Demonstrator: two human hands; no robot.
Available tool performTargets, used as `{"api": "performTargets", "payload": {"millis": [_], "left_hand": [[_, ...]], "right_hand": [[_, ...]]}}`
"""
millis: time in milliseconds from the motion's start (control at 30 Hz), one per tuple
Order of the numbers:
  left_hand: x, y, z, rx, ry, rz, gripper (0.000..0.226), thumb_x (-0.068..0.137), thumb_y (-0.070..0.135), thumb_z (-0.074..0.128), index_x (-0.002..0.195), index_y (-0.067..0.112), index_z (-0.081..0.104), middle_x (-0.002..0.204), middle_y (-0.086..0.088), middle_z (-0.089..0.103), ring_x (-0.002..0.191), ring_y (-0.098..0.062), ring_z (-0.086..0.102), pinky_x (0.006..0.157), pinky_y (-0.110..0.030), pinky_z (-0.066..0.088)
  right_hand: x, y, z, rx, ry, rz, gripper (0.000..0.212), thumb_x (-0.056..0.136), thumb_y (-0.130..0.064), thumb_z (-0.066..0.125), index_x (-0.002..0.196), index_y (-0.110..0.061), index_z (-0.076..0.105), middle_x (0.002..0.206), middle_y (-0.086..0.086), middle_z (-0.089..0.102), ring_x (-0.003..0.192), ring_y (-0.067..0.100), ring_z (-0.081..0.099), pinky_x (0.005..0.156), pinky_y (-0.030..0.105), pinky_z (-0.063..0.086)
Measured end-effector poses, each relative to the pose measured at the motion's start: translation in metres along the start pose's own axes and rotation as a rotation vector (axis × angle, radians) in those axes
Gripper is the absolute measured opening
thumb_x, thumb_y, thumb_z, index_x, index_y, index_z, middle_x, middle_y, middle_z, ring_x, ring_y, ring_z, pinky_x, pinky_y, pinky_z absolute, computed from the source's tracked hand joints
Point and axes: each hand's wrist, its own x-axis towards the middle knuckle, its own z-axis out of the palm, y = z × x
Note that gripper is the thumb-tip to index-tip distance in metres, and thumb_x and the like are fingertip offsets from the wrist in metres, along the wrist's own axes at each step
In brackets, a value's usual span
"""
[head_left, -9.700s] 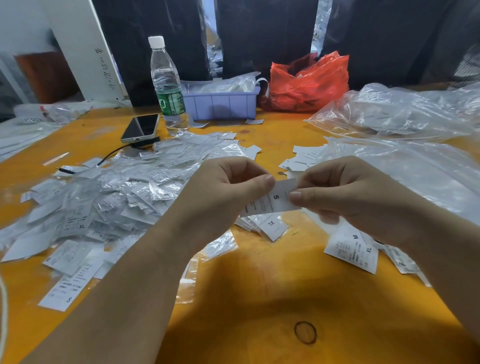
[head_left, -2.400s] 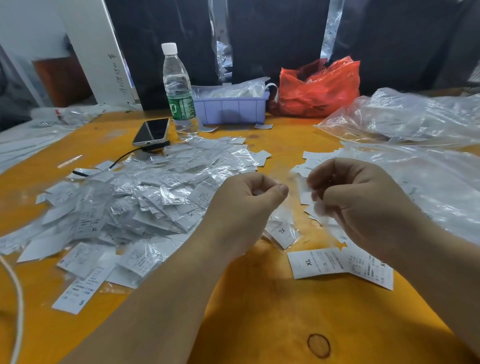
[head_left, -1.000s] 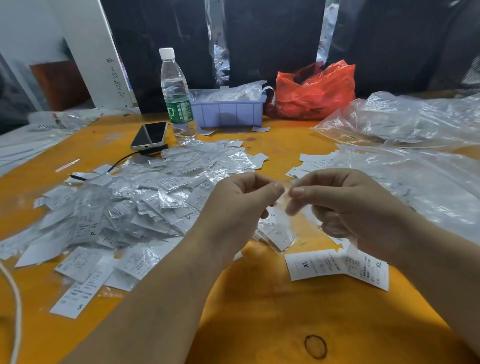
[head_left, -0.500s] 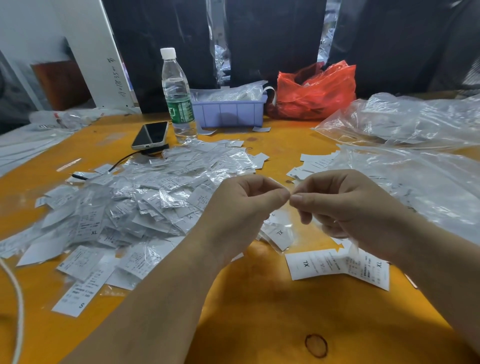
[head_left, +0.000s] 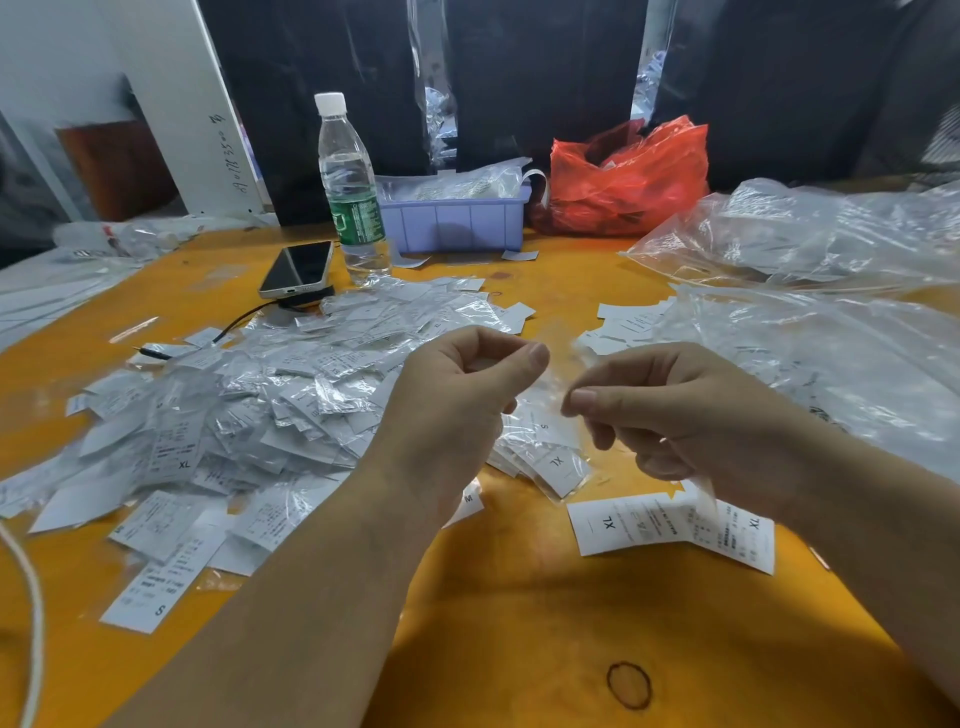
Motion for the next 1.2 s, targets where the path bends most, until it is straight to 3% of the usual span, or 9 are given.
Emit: {"api": "performTargets", "payload": {"millis": [167, 300, 467, 667, 800, 900, 1067, 1133, 1200], "left_hand": [[0.0, 0.001, 0.001, -0.046, 0.026, -0.045, 0.015, 0.087, 0.028, 0.07, 0.085, 0.014, 0.07, 0.065, 0.007, 0.058, 0.063, -0.01, 0.051, 0.054, -0.024, 0.043], [-0.002, 0.002, 0.003, 0.032, -0.101, -0.07, 0.043, 0.074, 0.052, 0.066, 0.092, 0.014, 0.074, 0.079, 0.006, 0.064, 0.068, -0.008, 0.054, 0.061, -0.027, 0.043], [-0.003, 0.0, 0.004, 0.093, -0.135, -0.028, 0.011, 0.087, 0.02, 0.068, 0.081, 0.012, 0.072, 0.062, 0.009, 0.058, 0.057, -0.004, 0.051, 0.056, -0.019, 0.04], [-0.002, 0.002, 0.001, 0.172, -0.19, 0.045, 0.015, 0.084, 0.016, 0.066, 0.07, 0.009, 0.065, 0.052, 0.009, 0.046, 0.048, -0.004, 0.042, 0.056, -0.023, 0.035], [-0.002, 0.001, 0.001, 0.137, -0.175, 0.077, 0.027, 0.088, 0.033, 0.067, 0.079, 0.008, 0.07, 0.06, 0.009, 0.055, 0.055, -0.005, 0.047, 0.056, -0.018, 0.039], [-0.001, 0.002, 0.0, 0.11, -0.105, 0.117, 0.015, 0.095, 0.022, 0.059, 0.096, 0.018, 0.074, 0.065, 0.013, 0.063, 0.06, -0.002, 0.054, 0.056, -0.015, 0.043], [-0.002, 0.001, 0.001, 0.108, -0.106, 0.135, 0.047, 0.095, 0.015, 0.06, 0.139, 0.028, 0.049, 0.076, 0.01, 0.07, 0.063, 0.001, 0.059, 0.058, -0.013, 0.047], [-0.004, 0.001, 0.003, 0.112, -0.12, 0.132, 0.051, 0.094, 0.014, 0.062, 0.14, 0.025, 0.046, 0.076, 0.01, 0.07, 0.064, 0.002, 0.062, 0.058, -0.012, 0.047], [-0.005, 0.001, 0.005, 0.125, -0.123, 0.133, 0.035, 0.093, 0.012, 0.063, 0.125, 0.023, 0.057, 0.079, 0.01, 0.071, 0.063, 0.002, 0.063, 0.056, -0.011, 0.046]], "right_hand": [[0.0, -0.001, -0.001, 0.041, 0.079, -0.003, 0.027, 0.063, -0.029, 0.075, 0.077, -0.005, 0.072, 0.059, 0.006, 0.053, 0.043, 0.009, 0.028, 0.038, 0.019, 0.024], [-0.001, -0.001, 0.0, 0.06, 0.101, -0.003, 0.028, 0.059, -0.032, 0.077, 0.071, -0.008, 0.069, 0.055, 0.003, 0.051, 0.04, 0.008, 0.028, 0.038, 0.019, 0.024], [-0.003, -0.002, -0.001, 0.043, 0.042, 0.011, 0.023, 0.069, -0.027, 0.073, 0.076, -0.006, 0.068, 0.052, -0.001, 0.053, 0.036, 0.005, 0.031, 0.036, 0.017, 0.022], [-0.004, -0.004, -0.007, 0.013, -0.108, 0.075, 0.018, 0.069, -0.022, 0.072, 0.077, -0.005, 0.071, 0.063, 0.007, 0.056, 0.037, 0.005, 0.033, 0.036, 0.017, 0.023], [-0.002, -0.003, -0.009, 0.075, -0.031, 0.05, 0.021, 0.067, -0.022, 0.073, 0.076, -0.004, 0.07, 0.054, 0.003, 0.051, 0.035, 0.006, 0.031, 0.035, 0.017, 0.024], [0.0, -0.005, -0.015, 0.211, 0.142, 0.016, 0.02, 0.068, -0.024, 0.072, 0.074, -0.005, 0.068, 0.048, -0.001, 0.047, 0.034, 0.007, 0.025, 0.034, 0.018, 0.02], [0.001, -0.004, -0.014, 0.383, 0.267, 0.001, 0.012, 0.074, -0.023, 0.069, 0.075, -0.011, 0.07, 0.052, -0.003, 0.048, 0.033, 0.004, 0.026, 0.032, 0.014, 0.023], [0.001, -0.003, -0.013, 0.413, 0.294, 0.008, 0.011, 0.075, -0.024, 0.069, 0.076, -0.012, 0.071, 0.056, -0.003, 0.051, 0.033, 0.004, 0.027, 0.032, 0.014, 0.025], [0.002, -0.002, -0.012, 0.438, 0.331, 0.014, 0.014, 0.073, -0.025, 0.071, 0.078, -0.012, 0.07, 0.061, -0.002, 0.052, 0.035, 0.005, 0.026, 0.032, 0.014, 0.025]]}}
